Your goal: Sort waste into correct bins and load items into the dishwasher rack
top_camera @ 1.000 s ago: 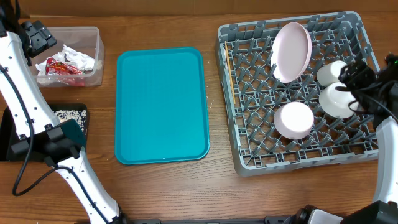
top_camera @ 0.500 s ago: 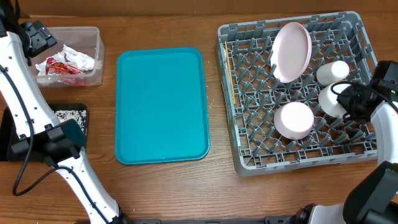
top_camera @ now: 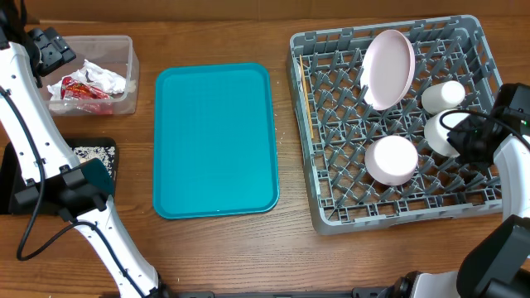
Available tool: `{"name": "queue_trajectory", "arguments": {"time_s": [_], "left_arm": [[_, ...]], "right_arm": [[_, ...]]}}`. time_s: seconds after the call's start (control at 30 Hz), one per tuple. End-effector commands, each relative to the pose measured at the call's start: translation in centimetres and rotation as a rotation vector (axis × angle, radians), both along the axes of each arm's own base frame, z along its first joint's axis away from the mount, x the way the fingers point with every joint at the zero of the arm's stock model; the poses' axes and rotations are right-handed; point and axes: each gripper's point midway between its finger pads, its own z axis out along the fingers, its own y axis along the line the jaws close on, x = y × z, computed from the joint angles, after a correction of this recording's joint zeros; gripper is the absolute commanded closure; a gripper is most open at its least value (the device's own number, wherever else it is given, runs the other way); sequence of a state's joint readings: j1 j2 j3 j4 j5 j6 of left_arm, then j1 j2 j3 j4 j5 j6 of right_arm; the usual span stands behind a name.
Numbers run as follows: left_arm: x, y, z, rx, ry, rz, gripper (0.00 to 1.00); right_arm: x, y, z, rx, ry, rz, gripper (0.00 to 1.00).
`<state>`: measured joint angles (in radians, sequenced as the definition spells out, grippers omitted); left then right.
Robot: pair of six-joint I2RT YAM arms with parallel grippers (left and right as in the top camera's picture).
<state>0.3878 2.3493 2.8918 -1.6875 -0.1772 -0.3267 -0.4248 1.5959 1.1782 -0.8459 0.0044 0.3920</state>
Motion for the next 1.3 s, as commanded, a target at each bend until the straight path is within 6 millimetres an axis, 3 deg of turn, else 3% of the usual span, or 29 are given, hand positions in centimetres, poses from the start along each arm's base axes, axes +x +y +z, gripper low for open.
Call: {"name": "queue_trajectory", "arguments": {"time_s": [0.0, 0.13, 0.27, 0.33, 0.67, 0.83, 0.87, 0.9, 1.27], "left_arm": [[-0.1, 0.1, 0.5, 0.015, -0.007, 0.006, 0.0], [-0.1, 0.1, 0.5, 0.015, -0.007, 0.006, 0.0], [-0.1, 0.1, 0.5, 0.015, -0.007, 0.006, 0.0], [-0.1, 0.1, 0.5, 0.015, -0.007, 0.006, 0.0], [-0.1, 0.1, 0.5, 0.015, -0.007, 0.006, 0.0], [-0.1, 0.1, 0.5, 0.015, -0.007, 0.006, 0.0], [-0.1, 0.1, 0.5, 0.015, -0.007, 0.006, 0.0], [-0.1, 0.1, 0.5, 0.015, -0.007, 0.006, 0.0], [-0.1, 0.1, 0.5, 0.015, -0.007, 0.006, 0.0]], "right_arm": [[0.0, 0.8, 4.4, -0.01, -0.12, 0.017, 0.65], [-1.1, 2.0, 8.5, -0.022, -0.226, 0.036, 0.52], [-3.0, 4.6, 13.5, -0.005, -0.375, 0.088, 0.25], [-4.2, 5.5, 14.5, 0.004, -0.399, 0.1, 0.22], [-9.6, 10.4, 15.2, 0.142, -0.375, 0.17, 0.23], [-12.4, 13.0, 16.7, 0.173, -0.432, 0.23, 0.24], [-12.9, 13.3, 16.9, 0.174, -0.437, 0.232, 0.2], [-13.4, 13.5, 16.9, 0.175, -0.437, 0.228, 0.0], [-15.5, 13.6, 15.7, 0.178, -0.363, 0.179, 0.0]]}}
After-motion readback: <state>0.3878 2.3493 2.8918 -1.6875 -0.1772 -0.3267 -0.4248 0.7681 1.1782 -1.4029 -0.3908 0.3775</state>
